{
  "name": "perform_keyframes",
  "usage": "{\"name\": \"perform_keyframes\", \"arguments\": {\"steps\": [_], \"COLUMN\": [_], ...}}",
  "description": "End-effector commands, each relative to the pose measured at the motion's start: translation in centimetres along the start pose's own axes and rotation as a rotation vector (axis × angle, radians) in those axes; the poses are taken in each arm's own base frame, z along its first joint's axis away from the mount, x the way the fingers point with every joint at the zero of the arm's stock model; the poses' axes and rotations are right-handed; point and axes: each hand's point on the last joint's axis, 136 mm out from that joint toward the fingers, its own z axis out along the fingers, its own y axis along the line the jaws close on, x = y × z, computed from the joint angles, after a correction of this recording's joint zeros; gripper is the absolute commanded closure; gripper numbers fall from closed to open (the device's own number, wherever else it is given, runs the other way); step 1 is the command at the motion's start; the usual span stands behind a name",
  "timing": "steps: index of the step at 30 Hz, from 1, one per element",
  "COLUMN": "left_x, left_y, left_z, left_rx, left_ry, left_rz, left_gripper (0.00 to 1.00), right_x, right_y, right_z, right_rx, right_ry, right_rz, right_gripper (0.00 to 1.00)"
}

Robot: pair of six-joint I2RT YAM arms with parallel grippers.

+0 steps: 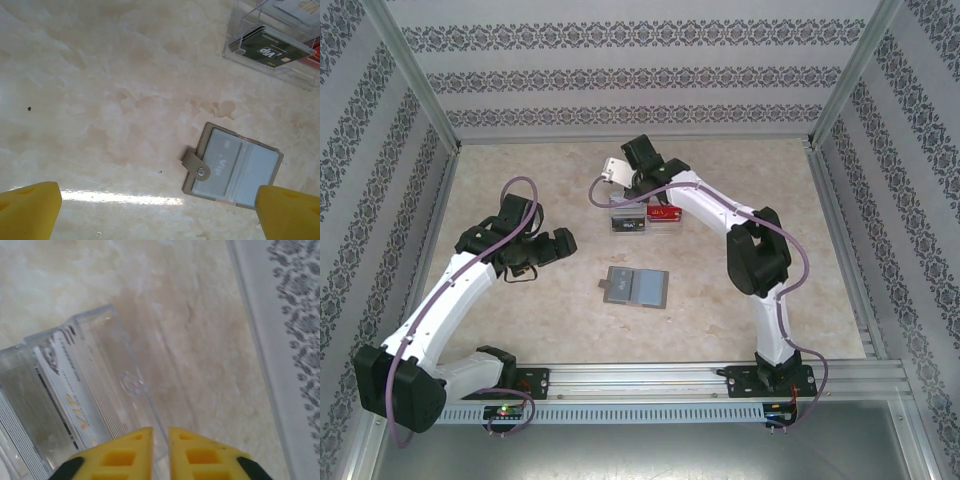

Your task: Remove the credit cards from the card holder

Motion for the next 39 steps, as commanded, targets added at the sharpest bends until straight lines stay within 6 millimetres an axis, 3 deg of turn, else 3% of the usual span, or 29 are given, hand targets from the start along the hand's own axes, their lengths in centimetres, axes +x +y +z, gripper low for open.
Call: {"name": "perform_keyframes", "arguments": {"steps": [1,3,6,9,17,21,27,30,35,39], "left_x": [-0.6,-0.7,-0.8,-0.7,-0.3,-0.1,0.7,1.4,3.3,4.3], "left_y": [-0.7,-1.1,-2.0,-2.6,-4.2,-4.6,-6.0,-6.9,-8.4,-8.5], "left_z": [0.5,0.7,0.9,1.2,3.1,4.3,5.8,6.7,8.4,9.5], "left_rx": [0.045,0.064,0.103,0.141,0.229,0.239,0.228,0.21,0.183,0.166], "left_ry": [0.0,0.005,0.016,0.023,0.074,0.098,0.12,0.134,0.16,0.155], "left_rz": [0.012,0.026,0.046,0.049,-0.001,-0.039,-0.054,-0.025,0.011,0.003], "left_gripper": [0.0,0.0,0.0,0.0,0.0,0.04,0.11,0.14,0.19,0.2], "right_x": [-2.7,-2.3,-0.9,1.0,5.9,7.6,10.1,11.3,13.3,14.3], "right_y": [-4.7,-5.1,-5.5,-4.8,-0.5,2.7,10.7,14.8,18.8,21.2], "right_z": [-5.2,-6.8,-9.4,-11.5,-14.0,-14.9,-13.4,-12.6,-11.4,-10.2], "right_rx": [0.217,0.247,0.299,0.305,0.188,0.073,-0.186,-0.274,-0.34,-0.4], "right_ry": [-0.11,-0.111,-0.113,-0.139,-0.123,-0.088,-0.016,0.081,0.18,0.243], "right_rz": [0.202,0.322,0.559,0.758,1.03,1.086,1.28,1.289,1.318,1.328], "right_gripper": [0.95,1.0,1.0,1.0,1.0,1.0,1.0,1.0,1.0,1.0]}}
